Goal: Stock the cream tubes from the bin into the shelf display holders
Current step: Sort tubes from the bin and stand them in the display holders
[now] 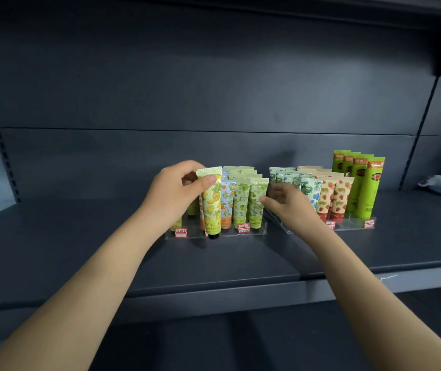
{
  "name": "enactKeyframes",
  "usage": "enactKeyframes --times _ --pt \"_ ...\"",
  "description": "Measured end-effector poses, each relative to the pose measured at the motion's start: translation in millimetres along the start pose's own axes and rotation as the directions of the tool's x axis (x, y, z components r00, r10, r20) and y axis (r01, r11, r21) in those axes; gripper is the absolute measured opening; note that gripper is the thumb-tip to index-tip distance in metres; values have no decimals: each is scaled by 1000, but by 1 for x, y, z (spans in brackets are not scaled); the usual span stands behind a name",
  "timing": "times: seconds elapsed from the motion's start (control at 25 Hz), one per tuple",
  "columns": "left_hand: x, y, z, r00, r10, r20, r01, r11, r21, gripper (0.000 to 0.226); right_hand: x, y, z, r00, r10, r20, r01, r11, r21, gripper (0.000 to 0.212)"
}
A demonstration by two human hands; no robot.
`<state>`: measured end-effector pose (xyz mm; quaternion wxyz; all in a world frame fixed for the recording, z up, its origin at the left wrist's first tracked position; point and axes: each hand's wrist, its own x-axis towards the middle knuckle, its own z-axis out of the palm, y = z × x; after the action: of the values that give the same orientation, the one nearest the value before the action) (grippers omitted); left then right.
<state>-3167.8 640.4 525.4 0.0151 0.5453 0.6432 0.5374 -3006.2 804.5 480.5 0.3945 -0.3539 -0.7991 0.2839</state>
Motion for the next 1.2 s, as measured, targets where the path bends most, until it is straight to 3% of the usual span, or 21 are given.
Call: enactKeyframes --times 0.2,0.44,0.52,0.68,0.8,0.88,1.04,1.2 --pt "23 13 -20 999 45 19 -45 999 12 4 -41 -6 13 991 -115 -61 96 964 -248 47" --pt "63 18 -50 993 23 116 -34 995 94 5 -99 -39 73 965 -213 152 254 905 -341 37" --pt "77 17 -57 992 4 124 -22 990 140 4 -107 -47 94 942 -296 161 337 827 -449 43" --pt "103 7 -64 988 -34 148 7 983 183 4 -105 -51 101 951 -268 152 308 818 -485 64" --pt "113 -4 -60 987 -44 154 19 987 160 3 -109 -51 103 958 -274 82 277 816 -507 40" --pt "117 -12 -57 989 -40 141 20 990 137 3 -108 -48 107 946 -322 40 294 800 -523 36" --pt "119 -23 -54 996 -40 84 33 996 78 4 -107 -39 112 903 -423 -75 303 750 -588 48" --pt "118 -29 -49 990 -41 138 25 993 114 3 -105 -35 117 866 -481 -138 312 735 -602 67"
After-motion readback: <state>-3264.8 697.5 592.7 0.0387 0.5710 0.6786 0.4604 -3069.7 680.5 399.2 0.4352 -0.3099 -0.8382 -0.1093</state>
